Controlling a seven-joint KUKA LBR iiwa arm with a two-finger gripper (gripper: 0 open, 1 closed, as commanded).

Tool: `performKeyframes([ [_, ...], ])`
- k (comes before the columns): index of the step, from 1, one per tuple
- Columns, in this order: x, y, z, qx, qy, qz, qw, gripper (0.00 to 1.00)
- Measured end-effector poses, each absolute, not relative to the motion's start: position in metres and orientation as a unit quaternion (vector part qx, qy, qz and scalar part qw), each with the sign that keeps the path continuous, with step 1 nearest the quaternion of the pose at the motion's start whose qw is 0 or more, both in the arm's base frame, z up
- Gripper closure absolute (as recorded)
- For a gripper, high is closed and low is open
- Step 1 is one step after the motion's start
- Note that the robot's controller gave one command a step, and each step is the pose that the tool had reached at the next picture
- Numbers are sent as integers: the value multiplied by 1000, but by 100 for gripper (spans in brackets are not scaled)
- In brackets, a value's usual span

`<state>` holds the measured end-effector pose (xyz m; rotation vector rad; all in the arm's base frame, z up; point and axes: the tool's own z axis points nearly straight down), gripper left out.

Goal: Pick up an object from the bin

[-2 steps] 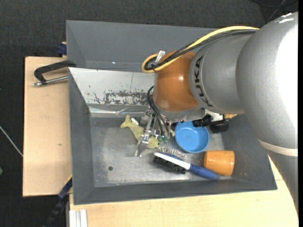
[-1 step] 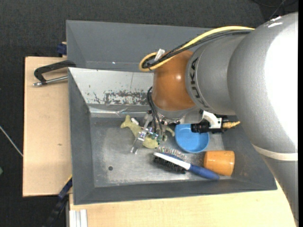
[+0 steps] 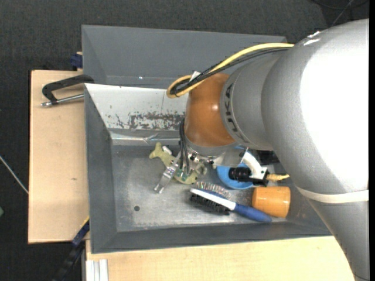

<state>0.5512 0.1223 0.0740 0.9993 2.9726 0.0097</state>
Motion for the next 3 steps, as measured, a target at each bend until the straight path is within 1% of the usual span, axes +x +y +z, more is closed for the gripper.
performKeyframes([
  [1, 553, 124, 76, 317, 948, 2, 2, 0],
  [2, 554, 123, 77, 318, 948, 2, 5, 100],
  [3, 556, 124, 135, 317, 949, 3, 4, 100],
])
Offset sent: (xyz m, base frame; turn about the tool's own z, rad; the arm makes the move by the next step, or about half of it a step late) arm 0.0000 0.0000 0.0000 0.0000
